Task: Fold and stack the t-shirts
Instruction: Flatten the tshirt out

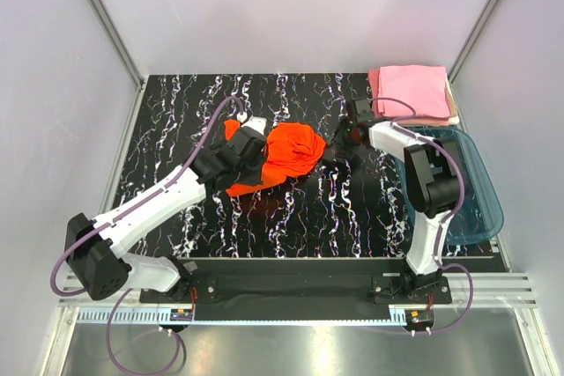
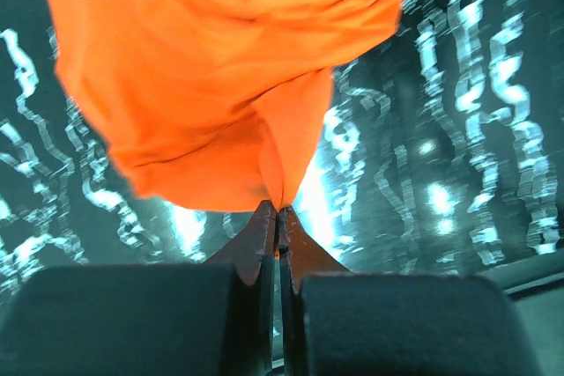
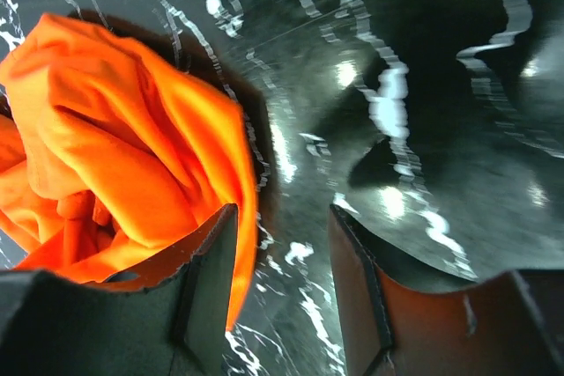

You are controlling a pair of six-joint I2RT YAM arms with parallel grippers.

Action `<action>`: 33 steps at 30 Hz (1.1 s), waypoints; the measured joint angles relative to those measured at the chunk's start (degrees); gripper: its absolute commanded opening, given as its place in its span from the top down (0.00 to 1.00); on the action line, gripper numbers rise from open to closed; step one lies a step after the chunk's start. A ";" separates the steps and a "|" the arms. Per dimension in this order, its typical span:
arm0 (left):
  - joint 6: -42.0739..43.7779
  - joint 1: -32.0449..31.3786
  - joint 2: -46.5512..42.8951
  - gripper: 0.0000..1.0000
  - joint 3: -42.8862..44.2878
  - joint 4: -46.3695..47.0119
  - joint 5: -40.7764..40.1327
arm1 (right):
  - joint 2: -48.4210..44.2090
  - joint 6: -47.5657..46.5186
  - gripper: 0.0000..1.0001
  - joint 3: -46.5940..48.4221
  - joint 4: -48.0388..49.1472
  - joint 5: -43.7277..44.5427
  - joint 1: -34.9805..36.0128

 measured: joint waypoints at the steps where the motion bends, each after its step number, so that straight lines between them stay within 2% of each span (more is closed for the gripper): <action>1: 0.61 0.00 0.04 1.00 -0.39 -0.55 -0.35 | 0.72 0.48 0.48 0.17 0.70 0.00 0.61; 7: 2.75 0.00 -0.20 1.00 -1.36 -1.97 -2.21 | 5.57 2.16 0.49 3.63 2.73 0.07 3.78; 10: 3.28 0.00 -0.44 1.00 -1.38 -2.10 -3.08 | 6.86 2.19 0.59 5.31 3.58 1.01 4.22; 11: 3.61 0.00 -0.61 1.00 -1.38 -2.14 -3.41 | 7.34 2.10 0.76 5.70 3.76 1.29 4.22; 13: 4.11 0.00 -1.11 1.00 -1.36 -2.16 -4.11 | 8.15 1.60 1.00 6.40 3.89 1.75 4.20; 17: 5.84 0.07 -2.67 1.00 0.07 -3.50 -6.56 | 8.61 -0.28 1.00 7.56 2.56 2.86 4.17; 20: 8.96 0.28 -3.65 1.00 4.81 -5.81 -11.37 | 6.73 -2.93 1.00 9.99 -2.32 5.07 4.17; 24: 14.73 0.85 -5.90 1.00 14.75 -7.67 -19.52 | -4.00 -6.23 1.00 14.53 -12.55 9.27 4.17; 27: 18.45 1.07 -9.18 1.00 24.39 -7.69 -23.63 | -17.29 -7.89 1.00 18.12 -16.46 10.84 4.17; 30: 20.17 1.07 -13.46 1.00 30.21 -6.67 -24.46 | -31.65 -8.48 1.00 19.87 -17.81 11.87 4.17; 33: 20.72 1.07 -17.94 1.00 32.74 -6.29 -23.96 | -41.51 -8.50 1.00 20.87 -18.82 12.04 4.17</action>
